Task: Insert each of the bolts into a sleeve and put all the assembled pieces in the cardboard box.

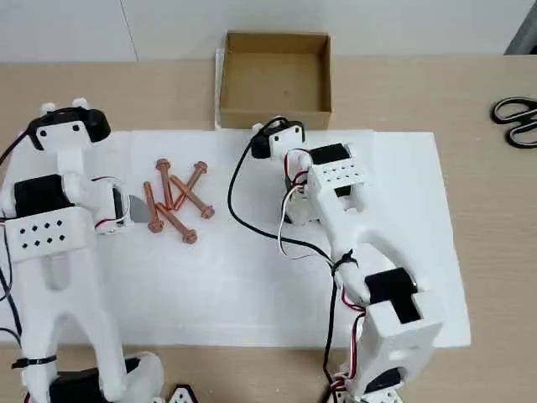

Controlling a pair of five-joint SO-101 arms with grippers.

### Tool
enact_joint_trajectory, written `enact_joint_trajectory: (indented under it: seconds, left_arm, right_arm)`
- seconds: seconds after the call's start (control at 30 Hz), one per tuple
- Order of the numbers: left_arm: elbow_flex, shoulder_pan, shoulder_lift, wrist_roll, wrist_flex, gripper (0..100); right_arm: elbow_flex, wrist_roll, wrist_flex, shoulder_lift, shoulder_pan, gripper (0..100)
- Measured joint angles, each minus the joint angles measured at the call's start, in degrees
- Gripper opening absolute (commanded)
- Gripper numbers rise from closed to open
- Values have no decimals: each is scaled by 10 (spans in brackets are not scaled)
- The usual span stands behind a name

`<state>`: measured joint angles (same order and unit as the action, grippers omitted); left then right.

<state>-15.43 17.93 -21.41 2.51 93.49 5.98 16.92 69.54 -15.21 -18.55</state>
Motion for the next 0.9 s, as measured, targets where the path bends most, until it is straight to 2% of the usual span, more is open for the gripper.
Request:
enact_joint_trajectory:
  seconds: [0.17,0.4,0.63,0.9]
  left_arm:
    - [0,0,0,0,0,262]
    - [0,0,0,0,0,262]
    - [0,0,0,0,0,262]
    - [0,0,0,0,0,262]
  right_arm:
    - [-3,1,-1,-14,0,173]
    - [-7,1,-1,-29,2,84]
    - [-11,1,14,-33,1,79]
    - [-72,-28,106,-35,-2,79]
